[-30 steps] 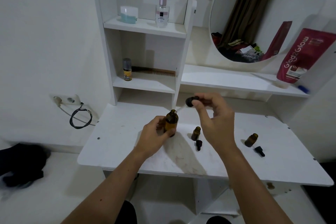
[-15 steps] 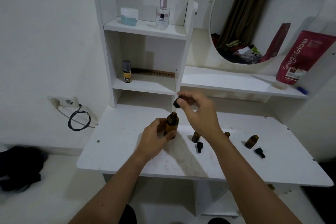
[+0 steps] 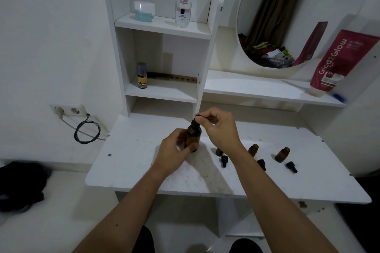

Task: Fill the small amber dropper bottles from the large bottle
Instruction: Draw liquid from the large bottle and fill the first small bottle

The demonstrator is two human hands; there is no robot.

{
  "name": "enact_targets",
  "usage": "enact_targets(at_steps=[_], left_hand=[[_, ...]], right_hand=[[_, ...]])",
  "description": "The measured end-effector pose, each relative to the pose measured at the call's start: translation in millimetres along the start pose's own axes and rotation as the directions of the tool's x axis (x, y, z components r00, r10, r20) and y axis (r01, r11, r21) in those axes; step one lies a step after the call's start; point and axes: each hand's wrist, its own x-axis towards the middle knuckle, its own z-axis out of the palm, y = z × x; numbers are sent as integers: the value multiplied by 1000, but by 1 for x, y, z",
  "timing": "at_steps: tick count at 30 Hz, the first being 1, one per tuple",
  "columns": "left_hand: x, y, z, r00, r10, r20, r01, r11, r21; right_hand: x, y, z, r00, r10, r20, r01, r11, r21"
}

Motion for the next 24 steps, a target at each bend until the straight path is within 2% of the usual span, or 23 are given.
enact_targets(at_steps=[8,14,17,20,22,24], left_hand=[[0,3,-1,999,-37,7,36,999,25],[-4,10,0,999,-39,-21,39,999,1],[-11,18,1,993,-81,-89,79,997,-25],[-31,25,6,961,-106,-254,84,992,-96],[-46,30,16,960,-85,-269,54,991,-119],[-53,35,29,974,-50,-222,23,992,-124]], right_hand=[[-3,1,-3,1000,-18,-15,18,1000,15],[1,-17,-15,993,-62,-105,77,986,147],[2,-28,-26,978,-117,-171,150,969,197],[2,-32,-43,957,-150,-248,207,952,224],[0,-27,-57,948,-153,-278,214,955,206],[-4,-18,-70,947,-142,-289,201,962,187]])
